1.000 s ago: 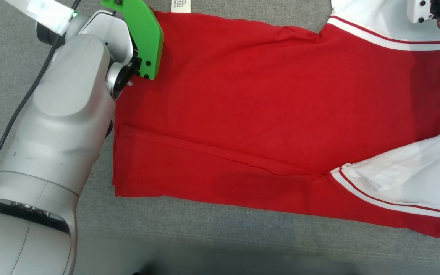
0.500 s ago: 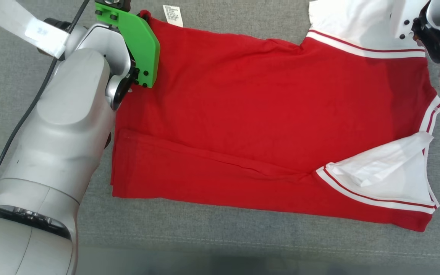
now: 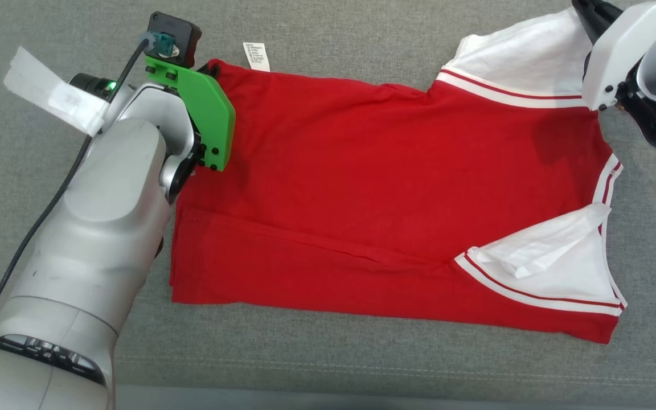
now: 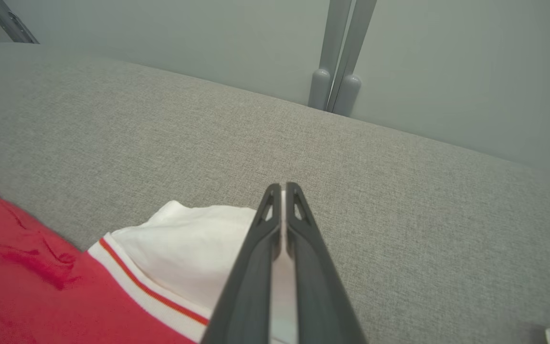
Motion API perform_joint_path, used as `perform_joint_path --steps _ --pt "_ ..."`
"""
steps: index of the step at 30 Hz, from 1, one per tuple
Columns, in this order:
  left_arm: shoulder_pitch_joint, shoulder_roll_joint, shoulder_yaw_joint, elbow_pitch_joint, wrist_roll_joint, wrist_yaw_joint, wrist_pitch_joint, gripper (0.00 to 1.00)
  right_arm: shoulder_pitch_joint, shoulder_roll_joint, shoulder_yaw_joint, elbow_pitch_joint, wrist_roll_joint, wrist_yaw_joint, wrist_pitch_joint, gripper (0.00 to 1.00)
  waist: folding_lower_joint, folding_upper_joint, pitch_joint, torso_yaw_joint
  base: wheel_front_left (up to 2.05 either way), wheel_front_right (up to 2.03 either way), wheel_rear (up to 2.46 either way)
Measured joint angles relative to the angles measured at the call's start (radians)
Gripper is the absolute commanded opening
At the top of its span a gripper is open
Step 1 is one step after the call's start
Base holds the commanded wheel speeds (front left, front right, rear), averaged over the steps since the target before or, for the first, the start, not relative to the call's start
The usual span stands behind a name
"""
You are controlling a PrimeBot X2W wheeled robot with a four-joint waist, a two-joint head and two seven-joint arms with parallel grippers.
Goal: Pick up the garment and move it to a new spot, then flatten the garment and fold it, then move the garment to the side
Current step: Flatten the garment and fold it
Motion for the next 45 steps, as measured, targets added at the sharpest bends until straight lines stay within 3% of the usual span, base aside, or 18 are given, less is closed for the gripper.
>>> perform_joint_path --steps 7,21,35,45 --pt "0.065 0.046 -0.033 -0.063 0.029 0.001 -0.083 0.00 0.109 -0.094 0.058 -0.154 0.078 0.000 -0.022 0.00 0.0000 0.0000 -0.039 -0.004 0.00 0.00 0.00" --pt "0.219 0.192 -0.148 -0.218 0.164 0.015 -0.272 0.00 0.349 -0.293 0.142 -0.476 0.247 0.000 -0.008 0.00 0.0000 0.0000 -0.095 -0.029 0.00 0.00 0.00" --pt "0.369 0.259 -0.191 -0.246 0.189 0.058 -0.339 0.00 0.510 -0.384 0.153 -0.595 0.362 0.000 0.062 0.00 0.0000 0.0000 -0.158 -0.048 0.00 0.00 0.00" --pt "0.415 0.265 -0.190 -0.229 0.155 0.075 -0.333 0.00 0.599 -0.386 0.128 -0.630 0.386 0.000 0.104 0.00 0.0000 0.0000 -0.198 -0.060 0.00 0.00 0.00"
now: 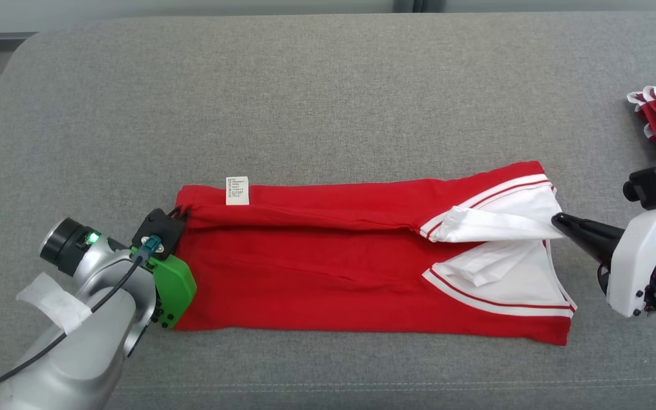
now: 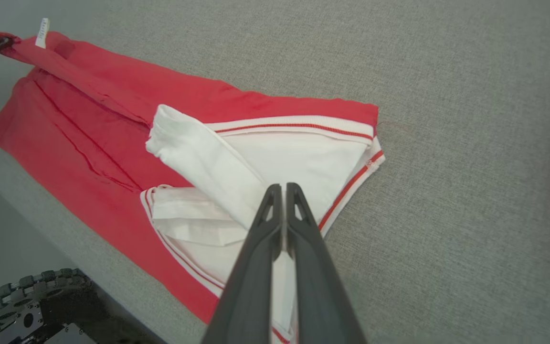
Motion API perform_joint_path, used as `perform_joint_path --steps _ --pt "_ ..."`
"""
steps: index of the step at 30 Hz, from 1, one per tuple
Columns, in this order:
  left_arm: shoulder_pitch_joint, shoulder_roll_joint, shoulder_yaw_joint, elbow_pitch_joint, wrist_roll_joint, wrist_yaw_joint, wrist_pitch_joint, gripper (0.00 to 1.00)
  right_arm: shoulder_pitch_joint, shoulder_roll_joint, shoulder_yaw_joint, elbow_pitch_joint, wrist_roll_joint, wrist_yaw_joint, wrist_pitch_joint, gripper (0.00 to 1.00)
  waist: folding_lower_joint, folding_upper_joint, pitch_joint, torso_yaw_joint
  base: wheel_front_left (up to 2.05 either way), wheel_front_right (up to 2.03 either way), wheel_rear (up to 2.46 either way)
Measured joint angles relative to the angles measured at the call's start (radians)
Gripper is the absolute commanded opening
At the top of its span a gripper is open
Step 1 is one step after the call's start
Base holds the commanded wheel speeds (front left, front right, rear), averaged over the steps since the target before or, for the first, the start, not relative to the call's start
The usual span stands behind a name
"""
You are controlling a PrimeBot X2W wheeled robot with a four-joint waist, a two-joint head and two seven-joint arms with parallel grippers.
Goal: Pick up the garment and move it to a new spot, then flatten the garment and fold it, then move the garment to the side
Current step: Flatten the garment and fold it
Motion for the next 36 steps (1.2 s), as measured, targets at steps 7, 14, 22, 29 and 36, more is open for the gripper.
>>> perform_joint_path --steps 7,14,22,29,36 --pt "0.041 -0.010 0.009 0.016 -0.037 0.010 0.007 0.96 0.076 0.004 -0.009 -0.030 0.018 0.000 0.032 0.00 0.0000 0.0000 -0.019 -0.003 0.00 0.00 0.00" --pt "0.076 -0.019 0.028 0.021 -0.077 0.032 -0.001 1.00 0.134 0.027 -0.022 -0.045 0.011 0.000 0.043 1.00 0.0000 0.0000 -0.034 -0.003 0.00 0.00 0.00" --pt "0.155 -0.021 0.096 -0.007 -0.160 0.072 -0.051 1.00 0.217 0.029 -0.025 -0.069 0.007 0.000 0.077 1.00 0.0000 0.0000 -0.067 0.004 0.00 0.00 0.00" --pt "0.296 -0.032 0.261 -0.190 -0.282 0.147 -0.125 1.00 0.314 0.078 -0.108 -0.069 -0.046 0.000 -0.023 1.00 0.0000 0.0000 -0.124 0.014 0.00 0.00 0.00" --pt "0.479 -0.080 0.449 -0.463 -0.262 0.169 -0.129 1.00 0.408 0.266 -0.267 -0.003 -0.177 -0.001 -0.212 1.00 0.0000 0.0000 -0.177 0.022 0.00 0.00 0.00"
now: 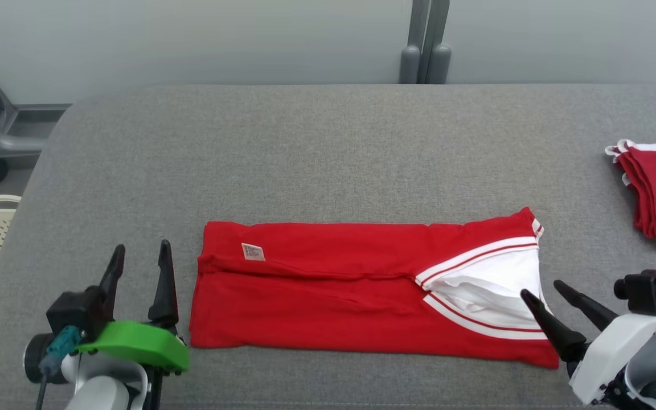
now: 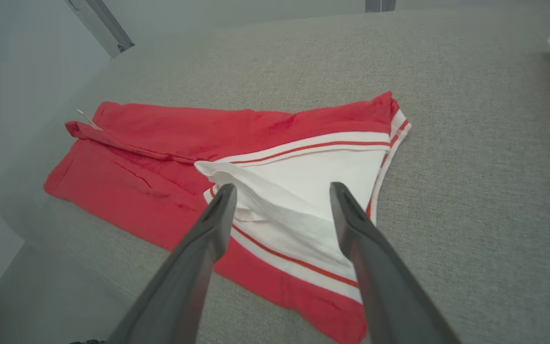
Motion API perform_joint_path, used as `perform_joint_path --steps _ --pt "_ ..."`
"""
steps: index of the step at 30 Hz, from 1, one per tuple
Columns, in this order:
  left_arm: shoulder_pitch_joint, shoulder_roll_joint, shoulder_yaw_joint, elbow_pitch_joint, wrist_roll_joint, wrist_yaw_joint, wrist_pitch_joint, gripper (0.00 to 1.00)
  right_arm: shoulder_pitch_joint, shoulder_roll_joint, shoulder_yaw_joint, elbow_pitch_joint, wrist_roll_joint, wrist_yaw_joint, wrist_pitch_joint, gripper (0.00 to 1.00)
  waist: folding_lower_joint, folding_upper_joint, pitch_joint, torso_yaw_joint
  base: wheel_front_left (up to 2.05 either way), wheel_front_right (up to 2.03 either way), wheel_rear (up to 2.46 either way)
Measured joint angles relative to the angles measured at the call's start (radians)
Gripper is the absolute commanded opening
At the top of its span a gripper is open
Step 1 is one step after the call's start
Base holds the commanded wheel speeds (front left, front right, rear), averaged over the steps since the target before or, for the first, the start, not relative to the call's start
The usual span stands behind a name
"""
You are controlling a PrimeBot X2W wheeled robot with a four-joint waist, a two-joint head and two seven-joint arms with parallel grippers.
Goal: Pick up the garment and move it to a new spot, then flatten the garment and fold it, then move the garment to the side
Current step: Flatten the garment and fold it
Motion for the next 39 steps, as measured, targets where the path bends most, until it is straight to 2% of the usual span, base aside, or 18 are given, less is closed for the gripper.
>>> perform_joint_path --steps 8,13,17,25,32,39 --pt "0.160 -0.094 0.168 -0.139 0.048 -0.022 0.000 1.00 0.073 0.260 -0.177 0.048 -0.211 0.000 -0.162 1.00 0.0000 0.0000 -0.052 0.007 0.00 0.00 0.00" --pt "0.221 -0.120 0.204 -0.149 0.082 -0.055 0.000 1.00 0.095 0.391 -0.280 0.058 -0.322 0.000 -0.230 1.00 0.0000 0.0000 -0.069 0.014 0.00 0.00 0.00" --pt "0.247 -0.123 0.219 -0.134 0.103 -0.077 0.000 1.00 0.095 0.467 -0.335 0.067 -0.399 0.000 -0.254 1.00 0.0000 0.0000 -0.073 0.018 0.00 0.00 0.00" --pt "0.262 -0.121 0.222 -0.115 0.125 -0.113 0.000 1.00 0.093 0.528 -0.381 0.112 -0.486 0.000 -0.285 1.00 0.0000 0.0000 -0.076 0.024 0.00 0.00 0.00" --pt "0.263 -0.123 0.225 -0.083 0.141 -0.131 0.000 1.00 0.092 0.540 -0.377 0.170 -0.545 0.000 -0.288 1.00 0.0000 0.0000 -0.080 0.031 0.00 0.00 0.00" --pt "0.264 -0.130 0.234 -0.061 0.152 -0.143 0.000 1.00 0.091 0.543 -0.378 0.189 -0.546 0.000 -0.294 1.00 0.0000 0.0000 -0.081 0.025 0.00 0.00 0.00"
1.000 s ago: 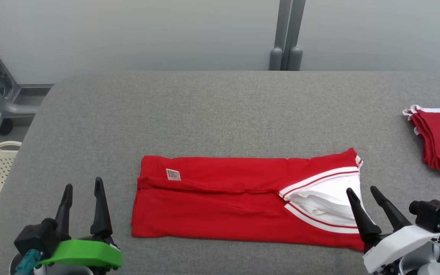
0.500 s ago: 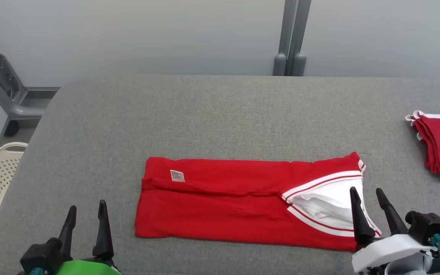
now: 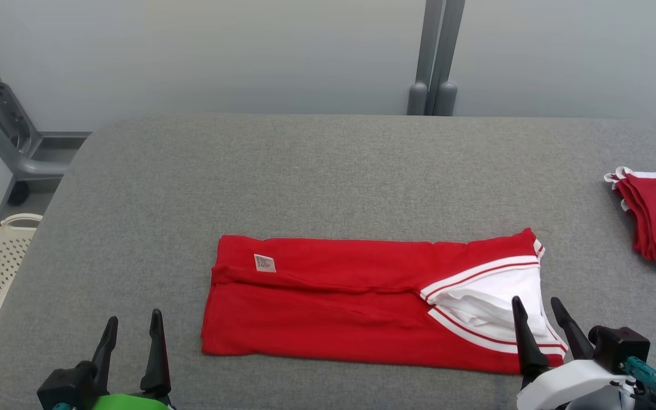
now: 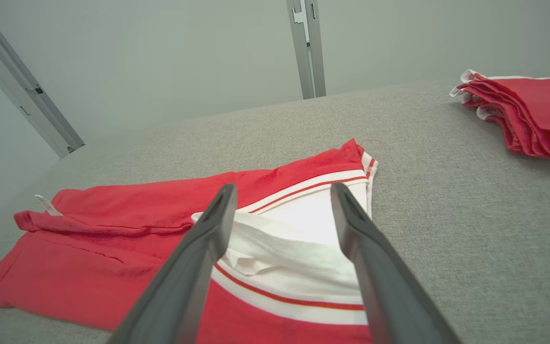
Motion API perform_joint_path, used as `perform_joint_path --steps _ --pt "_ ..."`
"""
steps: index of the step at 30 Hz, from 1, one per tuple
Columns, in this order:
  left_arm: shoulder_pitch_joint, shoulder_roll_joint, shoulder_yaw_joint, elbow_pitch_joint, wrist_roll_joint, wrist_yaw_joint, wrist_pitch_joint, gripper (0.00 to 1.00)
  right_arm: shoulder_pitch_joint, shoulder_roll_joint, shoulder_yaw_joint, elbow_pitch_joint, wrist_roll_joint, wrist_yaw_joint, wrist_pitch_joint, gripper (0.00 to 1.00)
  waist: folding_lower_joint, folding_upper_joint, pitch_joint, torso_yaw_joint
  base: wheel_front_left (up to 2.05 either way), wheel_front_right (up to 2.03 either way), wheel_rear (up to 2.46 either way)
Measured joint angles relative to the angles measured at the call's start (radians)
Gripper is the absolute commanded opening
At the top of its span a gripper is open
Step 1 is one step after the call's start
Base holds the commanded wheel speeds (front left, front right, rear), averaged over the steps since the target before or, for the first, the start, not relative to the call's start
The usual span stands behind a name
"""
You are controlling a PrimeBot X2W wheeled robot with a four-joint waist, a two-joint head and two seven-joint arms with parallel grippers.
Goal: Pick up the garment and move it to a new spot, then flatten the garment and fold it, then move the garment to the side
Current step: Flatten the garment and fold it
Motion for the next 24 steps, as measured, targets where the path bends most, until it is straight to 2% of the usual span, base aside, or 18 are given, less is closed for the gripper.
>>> perform_joint_path --steps 15,19,24 --pt "-0.002 -0.016 0.012 0.017 0.020 -0.017 0.000 1.00 -0.005 0.002 -0.011 0.002 -0.020 0.000 0.031 1.00 0.0000 0.0000 0.010 -0.007 0.00 0.00 0.00" --pt "-0.002 -0.020 0.014 0.021 0.021 -0.019 0.000 1.00 -0.023 0.000 -0.087 -0.019 -0.095 0.000 0.146 1.00 0.0000 0.0000 0.015 -0.008 0.00 0.00 0.00" --pt "-0.002 -0.016 0.003 0.026 0.023 -0.036 0.004 1.00 -0.060 0.000 -0.182 -0.077 -0.119 0.000 0.419 1.00 0.0000 0.0000 0.028 -0.012 0.00 0.00 0.00"
